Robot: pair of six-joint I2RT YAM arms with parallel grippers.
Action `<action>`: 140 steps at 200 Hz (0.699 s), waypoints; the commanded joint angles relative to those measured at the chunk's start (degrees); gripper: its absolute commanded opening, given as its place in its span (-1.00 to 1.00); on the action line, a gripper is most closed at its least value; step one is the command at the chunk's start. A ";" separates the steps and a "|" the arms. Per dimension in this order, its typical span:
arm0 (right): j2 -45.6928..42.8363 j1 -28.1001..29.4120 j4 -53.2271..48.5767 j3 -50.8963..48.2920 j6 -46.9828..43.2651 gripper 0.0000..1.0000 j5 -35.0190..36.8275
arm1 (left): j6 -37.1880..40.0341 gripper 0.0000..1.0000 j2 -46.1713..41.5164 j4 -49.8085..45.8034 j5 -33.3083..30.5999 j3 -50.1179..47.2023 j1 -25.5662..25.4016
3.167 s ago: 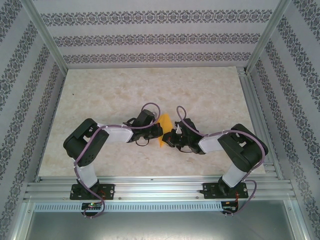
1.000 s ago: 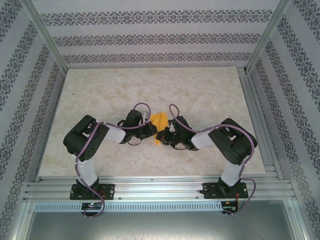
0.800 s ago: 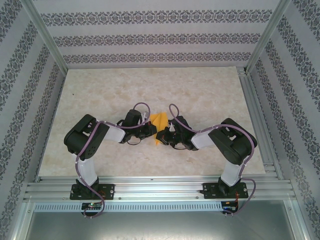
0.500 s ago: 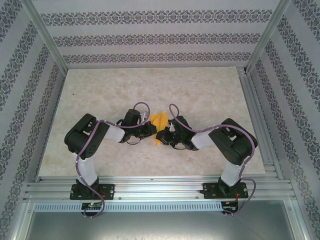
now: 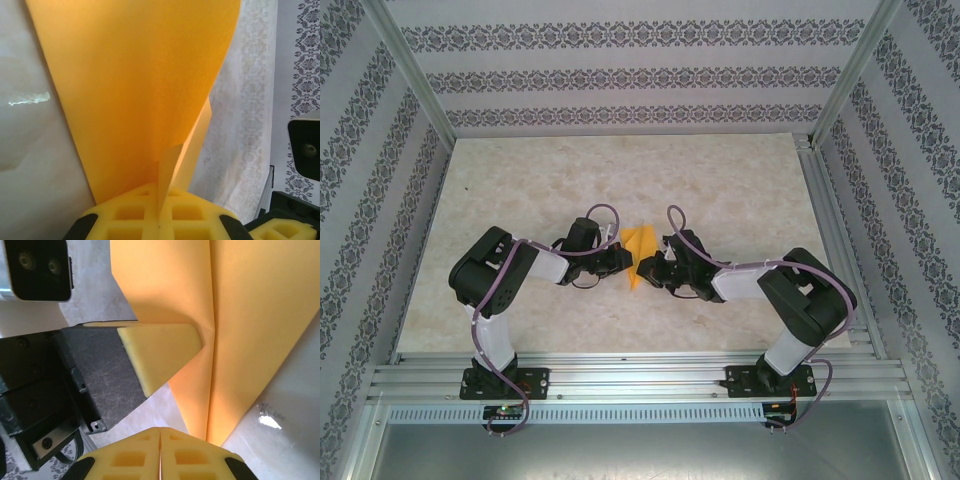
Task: Fold a paper plane with a square sheet of paper (pick it up from the middle)
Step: Fourth fold the wing at the center of the table.
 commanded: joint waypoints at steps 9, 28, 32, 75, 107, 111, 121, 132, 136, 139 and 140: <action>3.28 1.24 1.34 2.65 -0.71 -0.85 -0.07 | 1.85 -0.96 1.75 -0.02 -1.77 0.30 1.61; 5.24 1.59 2.98 3.04 0.30 -0.85 -0.69 | 1.90 -0.96 1.72 -0.06 -1.67 0.42 1.61; 5.69 1.67 2.88 3.17 0.27 -0.85 -0.77 | 1.87 -0.96 1.77 -0.13 -1.65 0.50 1.58; 8.86 2.33 3.32 4.06 0.45 -0.86 -0.98 | 1.94 -0.96 2.03 -0.10 -1.55 0.62 1.61; 9.46 2.49 0.72 4.36 -0.11 -0.86 -0.12 | 1.79 -0.96 2.31 -0.10 -1.49 0.83 1.61; 9.48 2.50 -0.11 4.47 -0.33 -0.86 -0.01 | 1.85 -0.96 2.37 -0.10 -1.47 0.77 1.61; 9.40 2.64 -1.49 4.67 -0.90 -0.87 0.25 | 1.80 -0.96 2.42 -0.11 -1.46 0.77 1.63; 9.18 2.60 -2.11 4.59 -1.19 -0.87 0.45 | 1.85 -0.96 2.48 -0.21 -1.45 0.86 1.61; 9.04 2.63 -2.39 4.58 -1.29 -0.87 0.53 | 1.86 -0.96 2.47 -0.18 -1.45 0.90 1.61; 8.96 2.65 -2.71 4.59 -1.35 -0.87 0.66 | 1.86 -0.96 2.49 -0.25 -1.48 0.88 1.61; 8.92 2.65 -2.79 4.59 -1.42 -0.87 0.69 | 1.81 -0.96 2.52 -0.21 -1.47 0.90 1.66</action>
